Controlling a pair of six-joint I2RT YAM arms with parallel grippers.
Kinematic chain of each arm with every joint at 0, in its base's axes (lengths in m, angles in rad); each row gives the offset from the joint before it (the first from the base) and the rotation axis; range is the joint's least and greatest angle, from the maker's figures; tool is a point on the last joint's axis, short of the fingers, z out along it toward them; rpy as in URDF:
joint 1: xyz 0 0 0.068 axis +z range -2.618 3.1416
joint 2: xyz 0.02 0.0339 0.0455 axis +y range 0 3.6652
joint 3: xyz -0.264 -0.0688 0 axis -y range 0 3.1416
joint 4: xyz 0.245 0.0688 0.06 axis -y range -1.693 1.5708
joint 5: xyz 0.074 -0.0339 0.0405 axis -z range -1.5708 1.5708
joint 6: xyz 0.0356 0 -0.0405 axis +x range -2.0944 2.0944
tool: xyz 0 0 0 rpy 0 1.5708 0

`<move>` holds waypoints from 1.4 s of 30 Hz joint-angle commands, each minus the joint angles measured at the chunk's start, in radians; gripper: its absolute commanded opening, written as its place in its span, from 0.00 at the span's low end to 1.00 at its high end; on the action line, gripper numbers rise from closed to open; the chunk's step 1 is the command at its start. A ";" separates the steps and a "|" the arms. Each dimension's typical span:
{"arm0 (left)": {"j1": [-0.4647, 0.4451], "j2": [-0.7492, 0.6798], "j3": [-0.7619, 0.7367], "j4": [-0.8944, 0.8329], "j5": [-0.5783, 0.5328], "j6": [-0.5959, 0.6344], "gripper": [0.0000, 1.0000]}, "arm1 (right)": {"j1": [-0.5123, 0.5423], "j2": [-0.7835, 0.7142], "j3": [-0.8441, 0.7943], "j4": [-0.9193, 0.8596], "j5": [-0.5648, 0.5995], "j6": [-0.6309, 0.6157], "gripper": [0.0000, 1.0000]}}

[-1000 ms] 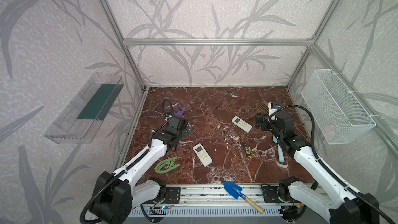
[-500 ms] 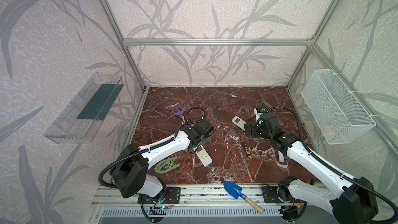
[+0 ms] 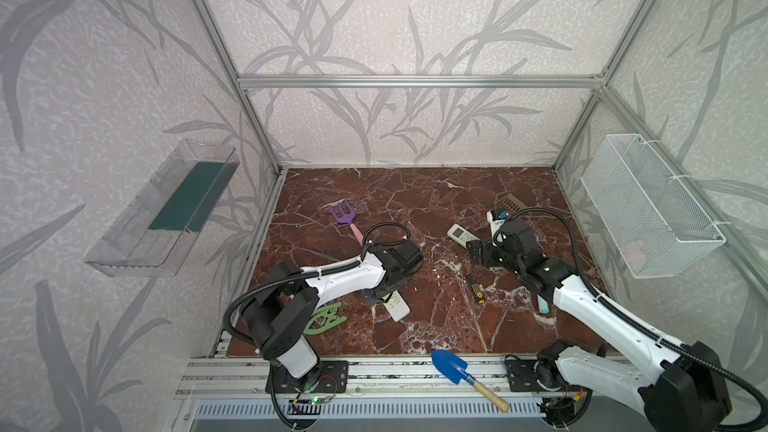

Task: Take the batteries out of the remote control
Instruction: 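Reach the left gripper down and grasp the nearer white remote control, then lift the remote with the left gripper toward the center while the right gripper approaches it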

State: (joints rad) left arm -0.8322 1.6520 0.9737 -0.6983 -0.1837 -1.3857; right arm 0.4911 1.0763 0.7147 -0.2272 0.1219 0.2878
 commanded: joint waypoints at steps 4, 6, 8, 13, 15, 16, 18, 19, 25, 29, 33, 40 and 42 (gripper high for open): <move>-0.004 0.055 0.031 -0.014 0.044 -0.043 0.94 | 0.004 -0.027 -0.012 0.028 -0.016 -0.004 0.99; -0.004 0.057 0.030 -0.013 0.047 -0.044 0.89 | 0.004 -0.033 -0.015 0.036 -0.015 -0.004 0.99; -0.004 0.061 0.033 -0.021 0.048 -0.047 0.81 | 0.003 -0.036 -0.019 0.044 -0.017 -0.005 0.99; -0.004 0.058 0.029 -0.008 0.049 -0.044 0.68 | 0.004 -0.027 -0.011 0.045 -0.019 -0.015 0.99; -0.004 0.057 0.025 0.000 0.049 -0.042 0.61 | 0.004 -0.023 -0.011 0.051 -0.021 -0.015 0.99; -0.003 0.057 0.024 0.007 0.048 -0.040 0.58 | 0.003 -0.018 -0.011 0.053 -0.024 -0.015 0.99; -0.002 0.054 0.018 0.030 0.051 -0.035 0.54 | 0.004 -0.008 -0.008 0.055 -0.034 -0.015 0.99; -0.002 0.054 0.015 0.045 0.056 -0.030 0.52 | 0.004 -0.002 -0.006 0.056 -0.044 -0.013 0.99; 0.008 0.038 0.021 0.102 0.048 -0.008 0.44 | 0.004 0.036 0.023 0.055 -0.161 -0.012 0.99; 0.017 -0.019 -0.003 0.235 -0.002 0.042 0.44 | 0.004 0.054 0.028 0.096 -0.321 -0.045 0.99; 0.036 -0.077 -0.043 0.431 -0.023 0.123 0.43 | 0.002 0.048 0.006 0.178 -0.401 -0.028 0.99; 0.057 -0.155 -0.127 0.782 -0.026 0.263 0.41 | 0.000 -0.023 -0.091 0.359 -0.512 -0.037 0.99; 0.061 -0.175 -0.138 0.832 -0.018 0.298 0.41 | 0.001 -0.009 -0.062 0.329 -0.531 -0.045 1.00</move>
State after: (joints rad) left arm -0.7780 1.5219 0.8494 -0.0311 -0.1799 -1.1751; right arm 0.4911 1.0760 0.6201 0.0616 -0.3367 0.2592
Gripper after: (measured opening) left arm 0.536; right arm 0.995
